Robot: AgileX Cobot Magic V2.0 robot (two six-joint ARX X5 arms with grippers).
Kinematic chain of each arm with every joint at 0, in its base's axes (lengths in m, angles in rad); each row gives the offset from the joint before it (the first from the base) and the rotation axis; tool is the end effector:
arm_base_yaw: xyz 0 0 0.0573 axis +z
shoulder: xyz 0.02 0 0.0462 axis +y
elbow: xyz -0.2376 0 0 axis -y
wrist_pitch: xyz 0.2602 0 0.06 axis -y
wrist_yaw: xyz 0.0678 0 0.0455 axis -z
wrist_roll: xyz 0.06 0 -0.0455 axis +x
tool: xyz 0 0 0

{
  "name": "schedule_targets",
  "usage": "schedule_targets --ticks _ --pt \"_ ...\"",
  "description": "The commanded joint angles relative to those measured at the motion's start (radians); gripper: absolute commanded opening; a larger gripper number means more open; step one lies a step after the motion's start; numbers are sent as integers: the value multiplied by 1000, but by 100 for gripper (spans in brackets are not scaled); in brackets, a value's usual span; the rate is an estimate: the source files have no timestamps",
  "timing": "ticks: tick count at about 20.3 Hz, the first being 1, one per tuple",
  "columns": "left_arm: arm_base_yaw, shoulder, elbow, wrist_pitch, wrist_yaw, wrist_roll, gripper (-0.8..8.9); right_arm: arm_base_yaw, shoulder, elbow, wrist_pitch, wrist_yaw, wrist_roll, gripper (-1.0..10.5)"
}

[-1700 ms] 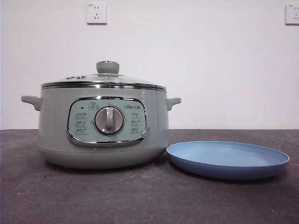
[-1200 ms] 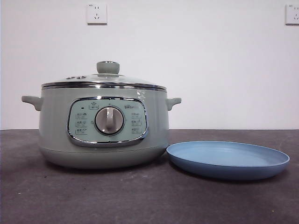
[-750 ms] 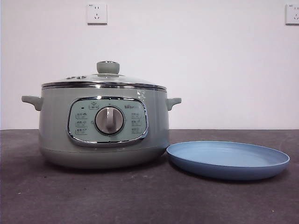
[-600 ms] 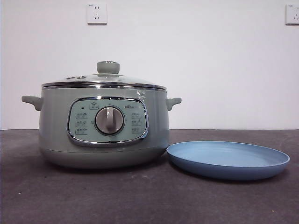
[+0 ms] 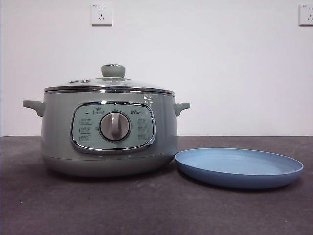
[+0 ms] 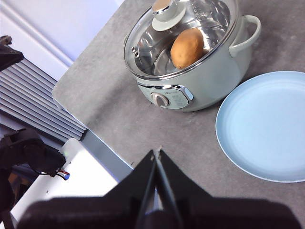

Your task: Take the potato out from the steamer,put the potato on the plate,close the lid

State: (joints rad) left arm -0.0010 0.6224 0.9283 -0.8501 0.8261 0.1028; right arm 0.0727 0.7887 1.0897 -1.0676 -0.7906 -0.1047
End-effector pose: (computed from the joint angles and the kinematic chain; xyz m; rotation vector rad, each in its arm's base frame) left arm 0.1498 -0.0443 0.3214 -0.1295 0.4699 -0.8301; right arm 0.1590 0.0543 0.3302 0.1836 0.6943 0.8554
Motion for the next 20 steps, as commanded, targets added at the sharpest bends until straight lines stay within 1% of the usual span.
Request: schedule_targets --ticks 1,2,3,4,5,6,7,8,9,14,20 --pt "0 0 5 3 0 21 54 2 -2 0 5 -3 -24 10" --pt "0 0 5 3 -7 21 138 2 -2 0 5 -3 -24 24" --pt "0 0 5 3 -16 17 274 2 -2 0 5 -3 -24 82" --pt "0 0 5 3 -21 11 431 2 -2 0 5 -3 -24 175" --pt "0 0 5 4 -22 5 543 2 -2 0 5 -3 -22 280" --pt "0 0 5 4 -22 2 620 2 -2 0 5 -2 -13 419" --pt "0 0 5 4 -22 2 633 2 -2 0 6 -2 -6 551" --pt "0 0 5 4 -22 2 632 2 -2 0 9 -2 0 635" --pt "0 0 5 4 -22 2 632 2 -2 0 12 3 6 673" --pt "0 2 5 6 -27 2 632 2 -1 0 13 7 6 662" --pt "-1 29 10 44 -98 -21 629 2 3 0 18 7 7 661"
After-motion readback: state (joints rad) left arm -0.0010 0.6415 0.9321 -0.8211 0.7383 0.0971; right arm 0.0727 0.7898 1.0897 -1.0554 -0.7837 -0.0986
